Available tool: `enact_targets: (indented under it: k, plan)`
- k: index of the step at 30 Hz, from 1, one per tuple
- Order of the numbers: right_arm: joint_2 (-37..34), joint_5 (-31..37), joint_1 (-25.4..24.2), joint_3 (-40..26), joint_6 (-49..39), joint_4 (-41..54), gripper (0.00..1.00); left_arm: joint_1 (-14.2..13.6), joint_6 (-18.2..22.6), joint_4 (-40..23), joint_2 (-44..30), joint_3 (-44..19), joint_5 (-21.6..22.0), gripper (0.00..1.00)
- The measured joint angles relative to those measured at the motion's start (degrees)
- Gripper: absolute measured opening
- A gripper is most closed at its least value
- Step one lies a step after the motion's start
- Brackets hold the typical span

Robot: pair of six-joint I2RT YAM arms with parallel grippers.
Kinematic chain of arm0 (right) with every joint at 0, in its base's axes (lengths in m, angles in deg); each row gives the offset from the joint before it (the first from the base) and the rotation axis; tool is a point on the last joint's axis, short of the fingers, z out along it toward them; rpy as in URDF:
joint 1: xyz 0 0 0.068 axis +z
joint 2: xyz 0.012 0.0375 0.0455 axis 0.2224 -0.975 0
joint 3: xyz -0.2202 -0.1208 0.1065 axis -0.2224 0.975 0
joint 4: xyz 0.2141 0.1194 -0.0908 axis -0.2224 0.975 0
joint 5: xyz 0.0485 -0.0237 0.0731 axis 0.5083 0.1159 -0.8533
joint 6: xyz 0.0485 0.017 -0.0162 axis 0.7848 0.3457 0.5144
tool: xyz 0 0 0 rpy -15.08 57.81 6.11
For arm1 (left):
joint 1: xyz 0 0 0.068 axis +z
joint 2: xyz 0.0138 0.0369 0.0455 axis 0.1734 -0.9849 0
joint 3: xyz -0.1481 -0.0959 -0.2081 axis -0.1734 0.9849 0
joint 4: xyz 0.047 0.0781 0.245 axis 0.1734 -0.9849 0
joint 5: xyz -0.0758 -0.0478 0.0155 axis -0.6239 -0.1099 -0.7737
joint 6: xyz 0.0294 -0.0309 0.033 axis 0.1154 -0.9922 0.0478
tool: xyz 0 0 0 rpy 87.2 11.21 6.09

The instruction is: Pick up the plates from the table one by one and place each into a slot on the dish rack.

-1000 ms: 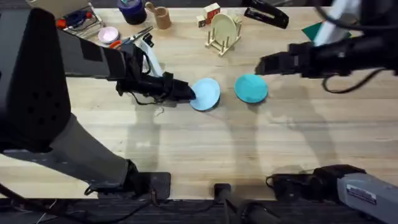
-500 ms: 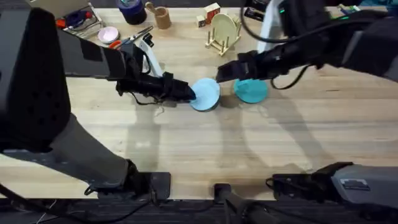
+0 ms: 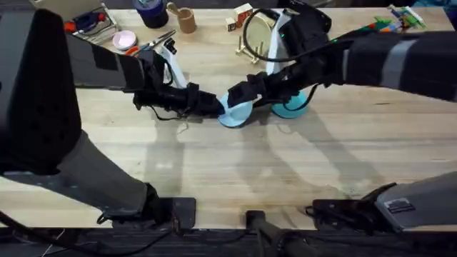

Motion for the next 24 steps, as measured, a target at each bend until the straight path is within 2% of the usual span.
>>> enact_targets:
  k: [3, 7, 10, 11, 14, 24]
  plan:
    - [-1.47, -0.21, 0.94, 0.0, 1.12, -1.35, 0.789, 0.0, 0.0, 0.0, 0.0, 0.0, 0.0, 0.043]
    - [-2.14, -0.25, 1.71, 0.0, 1.74, -1.82, 0.493, 0.0, 0.0, 0.0, 0.0, 0.0, 0.0, 0.043]
    - [-2.13, 0.01, 1.68, 0.0, 2.21, -1.72, 0.142, 0.05, 0.0, -0.2, 0.0, 0.0, -0.02, 0.043]
    - [-2.14, -0.31, 1.53, 0.0, 2.44, -1.72, 0.086, 0.09, -0.02, -0.28, 0.0, 0.0, -0.04, 0.043]
    - [-2.06, -1.39, 1.45, -0.41, 2.62, -1.91, 0.039, 0.38, -0.02, -0.42, 0.0, -0.02, -0.31, 0.043]
    - [-2.06, -1.54, 1.25, -0.57, 2.61, -1.98, 0.031, 0.39, -0.02, -0.46, 0.37, -0.02, -0.2, 0.042]
